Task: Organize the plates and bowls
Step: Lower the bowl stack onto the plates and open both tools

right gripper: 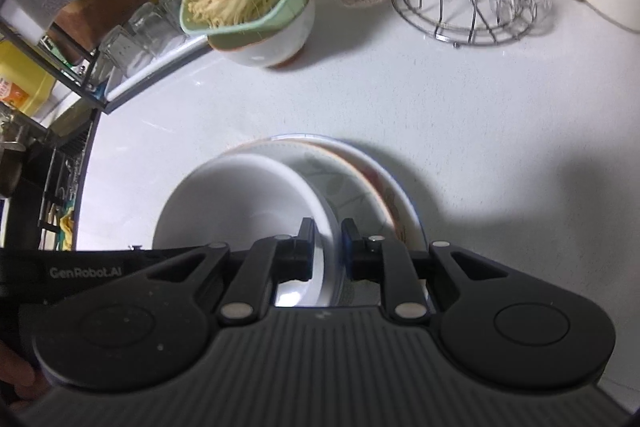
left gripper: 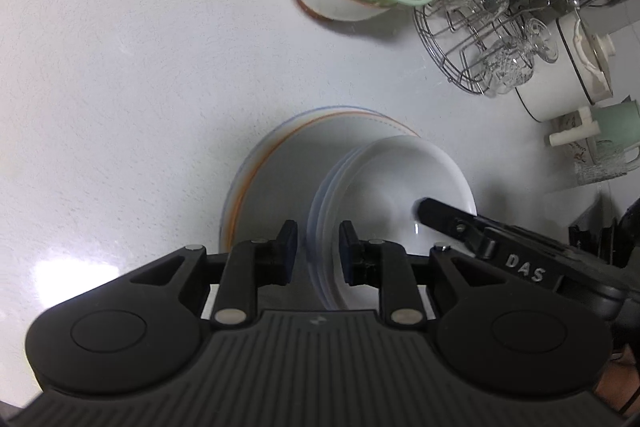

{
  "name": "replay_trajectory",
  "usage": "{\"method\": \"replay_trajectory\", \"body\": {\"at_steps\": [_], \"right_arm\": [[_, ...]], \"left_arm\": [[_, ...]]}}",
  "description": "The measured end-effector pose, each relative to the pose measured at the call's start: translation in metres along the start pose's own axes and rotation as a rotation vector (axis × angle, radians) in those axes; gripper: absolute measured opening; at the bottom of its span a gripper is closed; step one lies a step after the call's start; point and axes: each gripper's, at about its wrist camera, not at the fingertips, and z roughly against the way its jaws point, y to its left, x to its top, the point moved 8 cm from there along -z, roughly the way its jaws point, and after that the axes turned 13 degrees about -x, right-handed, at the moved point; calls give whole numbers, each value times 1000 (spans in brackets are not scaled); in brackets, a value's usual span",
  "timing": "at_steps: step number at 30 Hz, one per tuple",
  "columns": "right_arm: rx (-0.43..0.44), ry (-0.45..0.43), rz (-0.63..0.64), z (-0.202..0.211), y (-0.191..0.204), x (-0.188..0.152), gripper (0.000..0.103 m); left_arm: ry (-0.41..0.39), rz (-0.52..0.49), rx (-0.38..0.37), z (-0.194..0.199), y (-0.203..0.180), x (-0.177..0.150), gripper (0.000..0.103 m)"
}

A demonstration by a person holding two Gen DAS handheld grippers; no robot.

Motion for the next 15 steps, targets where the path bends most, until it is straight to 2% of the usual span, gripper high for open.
{"method": "replay_trajectory", "body": {"at_steps": [1, 2, 4, 7, 15], "right_arm": [[1, -5, 1, 3, -1, 2, 24], [2, -10, -2, 7, -2, 3, 33], [18, -39, -8, 18, -3, 7, 41], [30, -99, 11, 38, -5, 12, 41], [83, -231, 40, 98, -10, 20, 41]], "left_arm": [[-10, 3, 9, 4, 0, 1, 34], [-24, 5, 19, 9, -1, 1, 37], [-51, -7, 35, 20, -4, 2, 39], [-84, -30, 80, 37, -9, 2, 41], [-244, -108, 116, 104, -55, -8, 43]]}}
